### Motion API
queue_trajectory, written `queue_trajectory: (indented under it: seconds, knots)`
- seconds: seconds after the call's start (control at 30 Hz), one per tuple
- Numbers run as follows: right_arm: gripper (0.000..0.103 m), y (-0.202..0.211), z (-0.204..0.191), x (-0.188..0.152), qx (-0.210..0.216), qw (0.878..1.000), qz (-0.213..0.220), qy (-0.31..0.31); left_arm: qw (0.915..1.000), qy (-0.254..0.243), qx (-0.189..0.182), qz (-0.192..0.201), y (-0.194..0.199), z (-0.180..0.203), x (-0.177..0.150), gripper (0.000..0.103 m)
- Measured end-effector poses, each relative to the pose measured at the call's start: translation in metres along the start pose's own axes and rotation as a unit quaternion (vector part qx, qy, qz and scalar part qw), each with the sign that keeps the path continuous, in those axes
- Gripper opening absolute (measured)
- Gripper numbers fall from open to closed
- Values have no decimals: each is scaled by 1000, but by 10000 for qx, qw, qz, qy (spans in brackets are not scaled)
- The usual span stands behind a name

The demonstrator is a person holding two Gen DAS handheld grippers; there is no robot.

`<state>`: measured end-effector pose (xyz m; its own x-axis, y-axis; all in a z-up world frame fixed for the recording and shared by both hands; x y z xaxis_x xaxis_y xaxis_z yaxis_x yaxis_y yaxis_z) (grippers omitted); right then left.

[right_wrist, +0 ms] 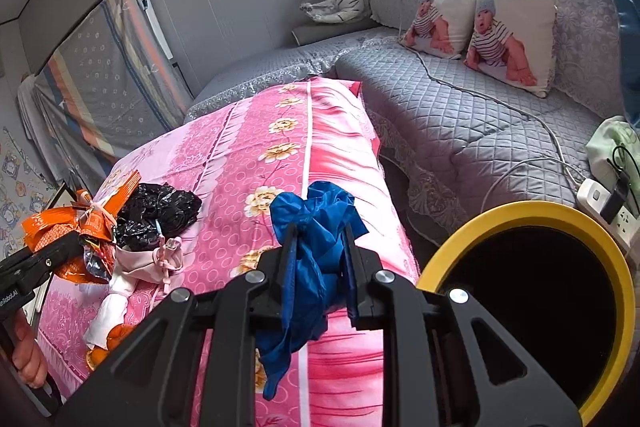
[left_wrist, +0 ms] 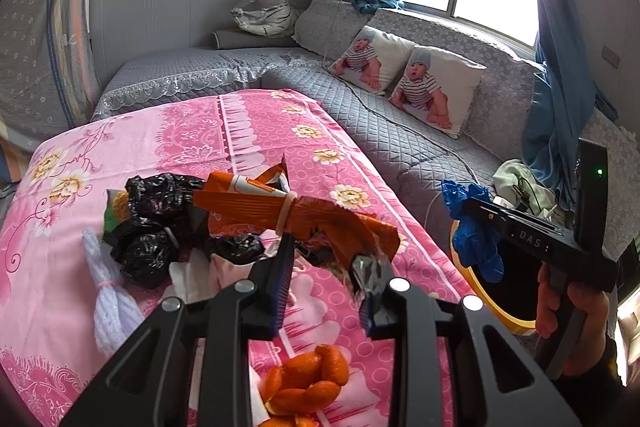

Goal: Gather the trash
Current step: 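Carry the orange wrapper and blue glove over the yellow-rimmed bin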

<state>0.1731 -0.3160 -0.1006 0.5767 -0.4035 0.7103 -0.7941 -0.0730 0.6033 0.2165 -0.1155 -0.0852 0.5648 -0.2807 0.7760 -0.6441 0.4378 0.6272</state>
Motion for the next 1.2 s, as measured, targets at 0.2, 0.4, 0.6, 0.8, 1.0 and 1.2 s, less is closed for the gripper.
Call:
queue_trajectory:
  seconds: [0.2,0.4,0.6,0.8,1.0,1.2]
  knots:
    - [19,21,36,4,-258,9990,241,-261,9993,-237,-297,-9,-17,35,7,27]
    - [19,50,73,8,-611,9947,637,-520,9968,-443,-667,5,-34,71,15,27]
    - [19,81,111,9,-1180,9841,1084,-770,9932,-678,-941,-68,-56,109,20,27]
    - [19,105,142,3,-1641,9722,1357,-975,9873,-886,-1309,-122,-78,147,23,27]
    - [19,112,164,-7,-1825,9667,1367,-1163,9798,-1113,-1647,-219,-99,186,23,27]
    - [19,113,176,-10,-2003,9613,1417,-1252,9736,-1226,-1906,-287,-116,211,18,27]
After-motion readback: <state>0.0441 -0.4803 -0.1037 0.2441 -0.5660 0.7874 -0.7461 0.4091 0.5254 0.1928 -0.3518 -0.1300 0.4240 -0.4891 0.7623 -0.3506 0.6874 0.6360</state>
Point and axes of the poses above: each gripper's, at about its wrist camera, not at the fingertips, and y roughly against the way its jaws point, z to its right, x to its top, the point moved 4 cm from there along -y, roughly the way its jaws point, and after that the axes turned 5 degrees about -y, right-handed, at the moved point
